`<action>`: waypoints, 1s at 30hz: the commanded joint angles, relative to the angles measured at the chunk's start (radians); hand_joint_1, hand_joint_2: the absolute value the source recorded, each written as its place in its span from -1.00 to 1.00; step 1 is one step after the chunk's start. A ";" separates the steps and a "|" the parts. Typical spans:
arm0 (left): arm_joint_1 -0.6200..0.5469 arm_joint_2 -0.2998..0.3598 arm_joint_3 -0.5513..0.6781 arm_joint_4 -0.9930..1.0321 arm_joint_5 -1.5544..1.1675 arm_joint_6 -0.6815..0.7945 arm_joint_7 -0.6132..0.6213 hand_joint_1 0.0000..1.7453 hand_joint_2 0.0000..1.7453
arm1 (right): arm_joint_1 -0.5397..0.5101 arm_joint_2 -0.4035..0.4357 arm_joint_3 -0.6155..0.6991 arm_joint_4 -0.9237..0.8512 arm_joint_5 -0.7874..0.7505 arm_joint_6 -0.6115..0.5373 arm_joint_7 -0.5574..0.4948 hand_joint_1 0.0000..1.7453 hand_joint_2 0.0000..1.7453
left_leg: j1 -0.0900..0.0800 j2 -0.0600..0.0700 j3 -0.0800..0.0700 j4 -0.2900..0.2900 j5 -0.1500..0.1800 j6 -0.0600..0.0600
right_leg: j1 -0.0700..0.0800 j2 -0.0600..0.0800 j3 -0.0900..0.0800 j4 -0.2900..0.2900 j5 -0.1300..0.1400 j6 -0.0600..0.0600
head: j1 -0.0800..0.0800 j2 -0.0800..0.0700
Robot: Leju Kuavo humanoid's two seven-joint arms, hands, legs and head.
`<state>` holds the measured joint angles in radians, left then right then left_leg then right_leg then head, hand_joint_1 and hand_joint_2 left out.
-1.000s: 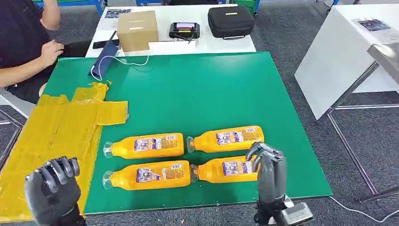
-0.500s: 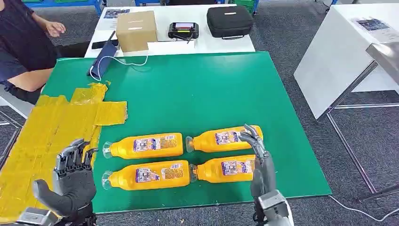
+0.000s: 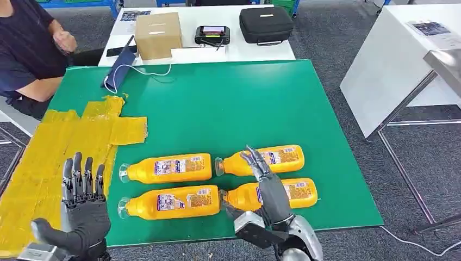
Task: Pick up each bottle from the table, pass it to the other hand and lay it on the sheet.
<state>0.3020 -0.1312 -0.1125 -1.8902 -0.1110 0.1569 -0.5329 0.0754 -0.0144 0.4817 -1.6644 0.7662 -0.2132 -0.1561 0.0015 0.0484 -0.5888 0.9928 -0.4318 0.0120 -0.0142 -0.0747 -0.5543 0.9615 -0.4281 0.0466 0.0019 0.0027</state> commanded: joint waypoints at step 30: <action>0.037 -0.050 0.091 -0.033 -0.008 -0.077 -0.022 -1.00 -1.00 | 0.086 -0.218 -0.113 0.055 0.140 0.053 0.321 -1.00 1.00 | 0.001 -0.006 0.004 -0.001 -0.001 -0.001 | 0.000 0.004 0.005 -0.002 -0.001 -0.002 | 0.000 0.000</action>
<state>0.3352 -0.1751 -0.0374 -1.9241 -0.1335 0.0919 -0.5512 0.1284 -0.2251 0.4893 -1.7055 0.9269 -0.1507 0.1744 0.0010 0.0480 -0.5890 0.9930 -0.4322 0.0122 -0.0149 -0.0749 -0.5544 0.9612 -0.4281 0.0467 0.0019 0.0027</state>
